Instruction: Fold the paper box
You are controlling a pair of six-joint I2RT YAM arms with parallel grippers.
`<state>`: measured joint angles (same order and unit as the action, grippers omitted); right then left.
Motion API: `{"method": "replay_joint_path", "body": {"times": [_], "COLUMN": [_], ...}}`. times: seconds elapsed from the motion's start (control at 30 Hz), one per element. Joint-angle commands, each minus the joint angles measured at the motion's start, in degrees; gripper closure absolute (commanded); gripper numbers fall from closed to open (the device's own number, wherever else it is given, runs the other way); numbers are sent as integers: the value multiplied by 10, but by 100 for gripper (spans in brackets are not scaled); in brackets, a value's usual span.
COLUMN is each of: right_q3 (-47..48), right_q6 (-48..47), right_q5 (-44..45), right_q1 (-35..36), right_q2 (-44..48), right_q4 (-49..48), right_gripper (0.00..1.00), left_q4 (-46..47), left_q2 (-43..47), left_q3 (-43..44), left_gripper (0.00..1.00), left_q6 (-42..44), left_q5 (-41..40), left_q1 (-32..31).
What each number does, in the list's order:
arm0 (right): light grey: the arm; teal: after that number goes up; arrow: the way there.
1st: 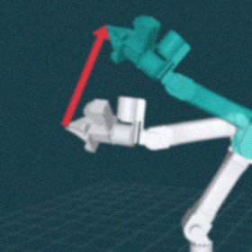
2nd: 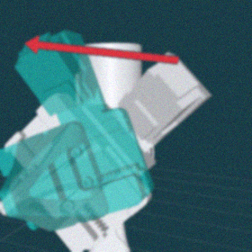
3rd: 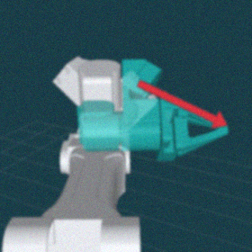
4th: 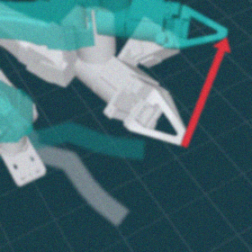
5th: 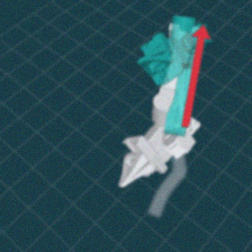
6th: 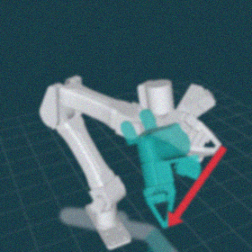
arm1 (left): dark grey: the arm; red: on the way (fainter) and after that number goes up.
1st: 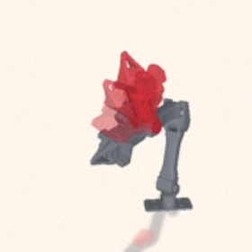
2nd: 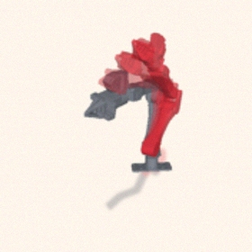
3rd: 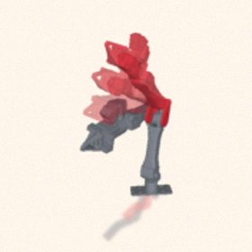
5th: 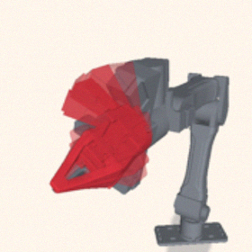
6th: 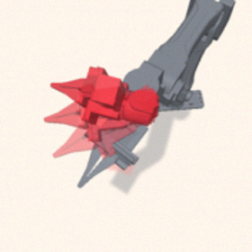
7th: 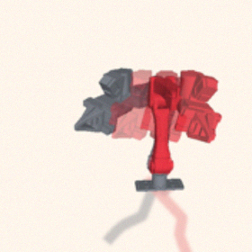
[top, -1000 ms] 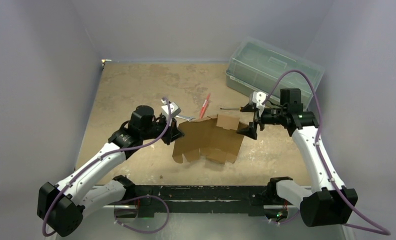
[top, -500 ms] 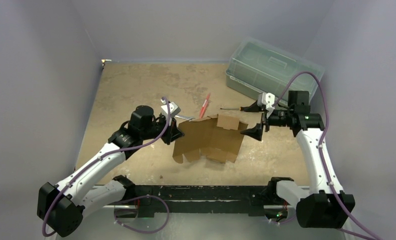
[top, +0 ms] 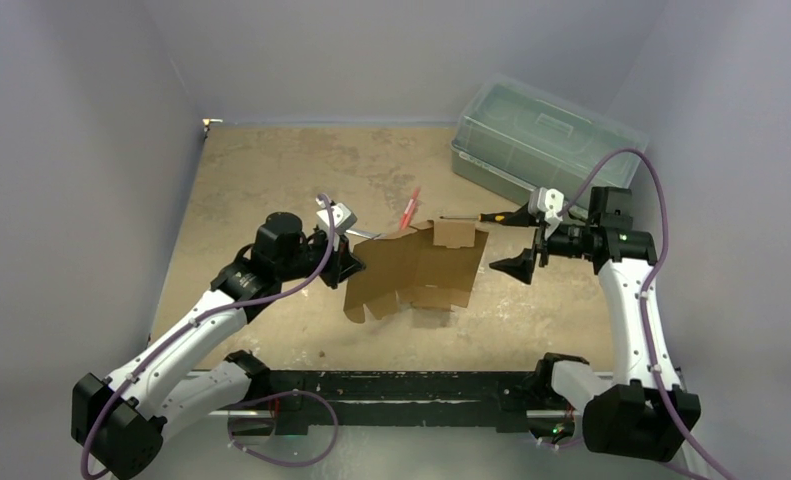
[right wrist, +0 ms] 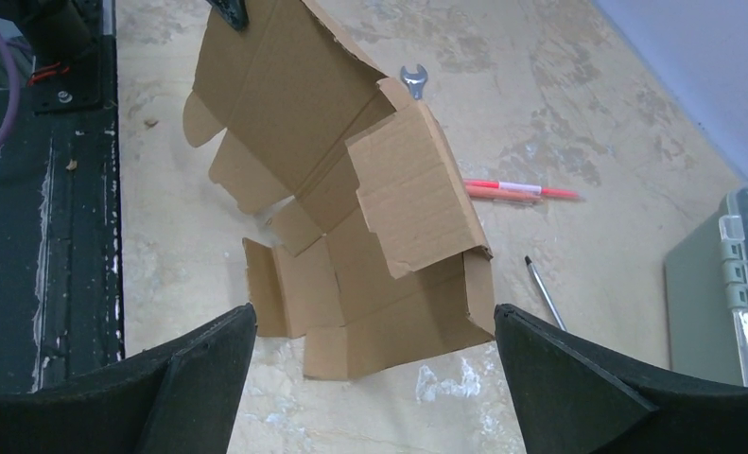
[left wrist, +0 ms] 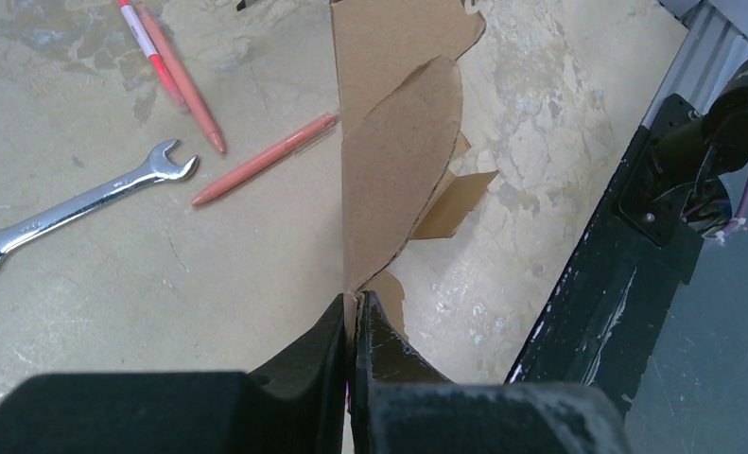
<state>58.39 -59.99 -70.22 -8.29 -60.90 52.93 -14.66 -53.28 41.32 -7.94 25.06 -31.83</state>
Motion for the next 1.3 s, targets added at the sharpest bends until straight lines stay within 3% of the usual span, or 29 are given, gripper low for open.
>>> {"method": "replay_joint_path", "body": {"times": [0.0, 0.43, 0.73, 0.9, 1.07, 1.27], "right_q3": [-11, -26, -6, 14, 29, 93], "right_q6": [17, 95, 138, 103, 98, 86], "right_q5": [-10, -15, 12, 28, 97, 92], "right_q1": [-4, -3, 5, 41, 132, 138], "right_q2": [29, 62, 53, 35, 11, -37], "right_q4": [-20, -78, -93, -59, -103, -91], "right_gripper": [1, 1, 1, 1, 1, 1], "left_q4": [12, 25, 7, -10, -31, -99], "left_q2": [2, -12, -6, -9, -19, -36], "left_q3": [-5, -8, 16, 34, 60, 123], "left_gripper": [100, 100, 100, 100, 100, 100], "left_q6": [2, 7, -36, -48, -38, -2], "left_q5": [3, 27, 28, 13, -8, -44], "left_q1": [5, 5, 4, 0, -12, -18]}}
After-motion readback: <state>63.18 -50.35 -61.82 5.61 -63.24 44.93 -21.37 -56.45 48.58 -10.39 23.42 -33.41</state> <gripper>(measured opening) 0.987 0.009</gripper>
